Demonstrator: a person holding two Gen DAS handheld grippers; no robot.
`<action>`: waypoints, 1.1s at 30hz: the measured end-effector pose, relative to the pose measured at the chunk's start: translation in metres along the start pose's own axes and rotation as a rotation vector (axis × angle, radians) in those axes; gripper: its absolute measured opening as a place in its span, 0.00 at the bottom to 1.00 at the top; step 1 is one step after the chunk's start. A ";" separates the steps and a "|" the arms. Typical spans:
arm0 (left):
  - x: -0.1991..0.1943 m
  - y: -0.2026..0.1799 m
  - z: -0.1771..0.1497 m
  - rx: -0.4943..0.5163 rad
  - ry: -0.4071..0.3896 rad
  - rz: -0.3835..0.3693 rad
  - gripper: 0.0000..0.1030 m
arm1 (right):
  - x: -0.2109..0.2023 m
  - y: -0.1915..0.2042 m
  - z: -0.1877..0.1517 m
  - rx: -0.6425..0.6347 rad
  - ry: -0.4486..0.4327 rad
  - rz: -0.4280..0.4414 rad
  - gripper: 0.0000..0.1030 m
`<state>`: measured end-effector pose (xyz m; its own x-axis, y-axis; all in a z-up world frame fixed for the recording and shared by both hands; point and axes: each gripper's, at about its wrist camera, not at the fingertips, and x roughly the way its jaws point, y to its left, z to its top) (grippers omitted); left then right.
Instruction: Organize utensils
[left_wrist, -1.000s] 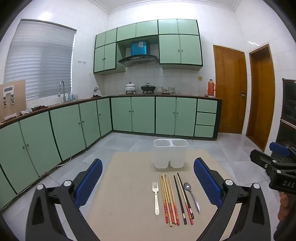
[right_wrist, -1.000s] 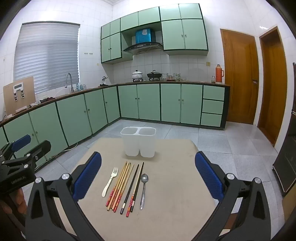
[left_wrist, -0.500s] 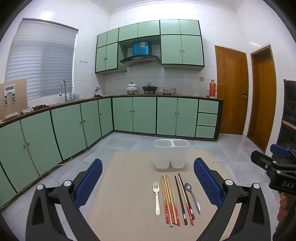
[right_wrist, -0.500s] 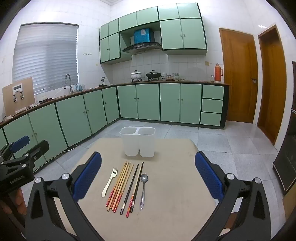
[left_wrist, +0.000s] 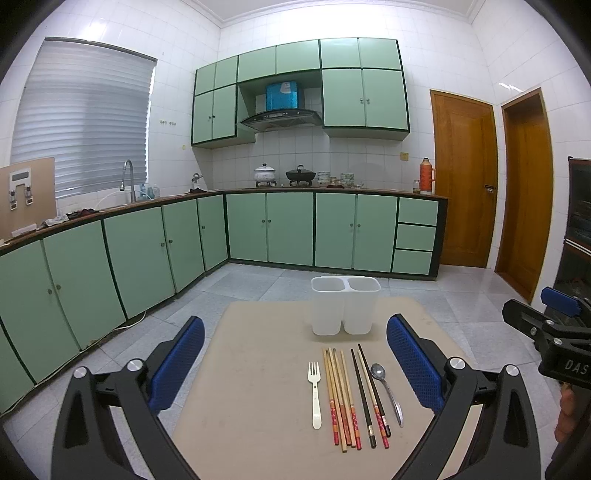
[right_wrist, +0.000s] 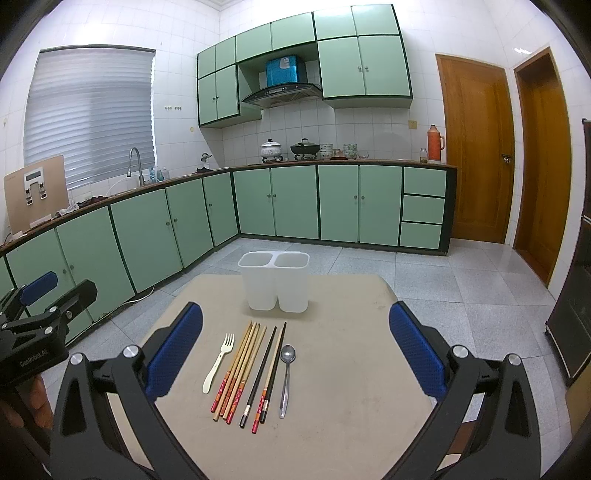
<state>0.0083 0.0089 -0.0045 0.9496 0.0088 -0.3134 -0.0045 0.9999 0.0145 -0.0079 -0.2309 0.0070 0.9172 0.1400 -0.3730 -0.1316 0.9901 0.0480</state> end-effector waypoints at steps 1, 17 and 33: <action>0.000 0.001 0.000 -0.001 0.000 0.000 0.94 | 0.000 0.000 0.000 0.000 0.000 0.000 0.95; -0.005 -0.005 -0.001 0.001 0.000 -0.002 0.94 | 0.000 0.000 0.000 0.003 0.002 -0.001 0.95; -0.005 -0.004 -0.001 0.004 0.001 0.000 0.94 | 0.003 0.000 0.000 0.003 0.004 -0.001 0.95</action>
<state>0.0035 0.0051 -0.0037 0.9492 0.0086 -0.3147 -0.0031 0.9998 0.0178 -0.0052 -0.2306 0.0061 0.9159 0.1392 -0.3764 -0.1298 0.9903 0.0503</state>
